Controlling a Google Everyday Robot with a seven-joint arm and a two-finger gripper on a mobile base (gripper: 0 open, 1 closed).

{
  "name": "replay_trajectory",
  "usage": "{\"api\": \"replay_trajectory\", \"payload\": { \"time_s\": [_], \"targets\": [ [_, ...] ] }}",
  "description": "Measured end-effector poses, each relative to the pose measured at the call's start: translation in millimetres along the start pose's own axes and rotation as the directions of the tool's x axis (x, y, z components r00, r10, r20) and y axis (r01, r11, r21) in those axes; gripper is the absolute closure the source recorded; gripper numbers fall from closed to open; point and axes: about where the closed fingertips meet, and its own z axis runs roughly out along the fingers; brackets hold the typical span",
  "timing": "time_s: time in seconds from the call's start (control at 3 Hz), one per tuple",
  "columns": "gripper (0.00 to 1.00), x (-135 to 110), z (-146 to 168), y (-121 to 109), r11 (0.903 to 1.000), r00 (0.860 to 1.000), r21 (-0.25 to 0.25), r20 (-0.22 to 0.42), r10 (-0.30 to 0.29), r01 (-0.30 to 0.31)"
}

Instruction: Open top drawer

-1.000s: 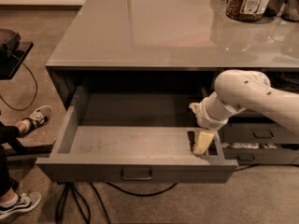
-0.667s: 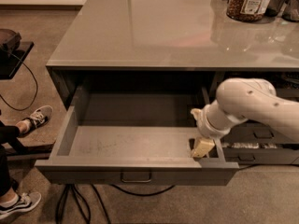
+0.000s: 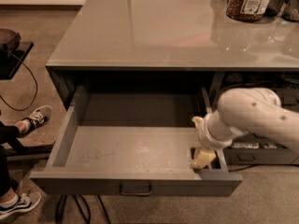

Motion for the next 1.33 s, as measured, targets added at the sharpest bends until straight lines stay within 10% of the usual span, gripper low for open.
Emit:
{"api": "replay_trajectory", "payload": {
  "time_s": [1.33],
  "targets": [
    [0.0,0,-20,67,0.9962,0.995,0.017,-0.042,0.086,-0.086]
  ]
}}
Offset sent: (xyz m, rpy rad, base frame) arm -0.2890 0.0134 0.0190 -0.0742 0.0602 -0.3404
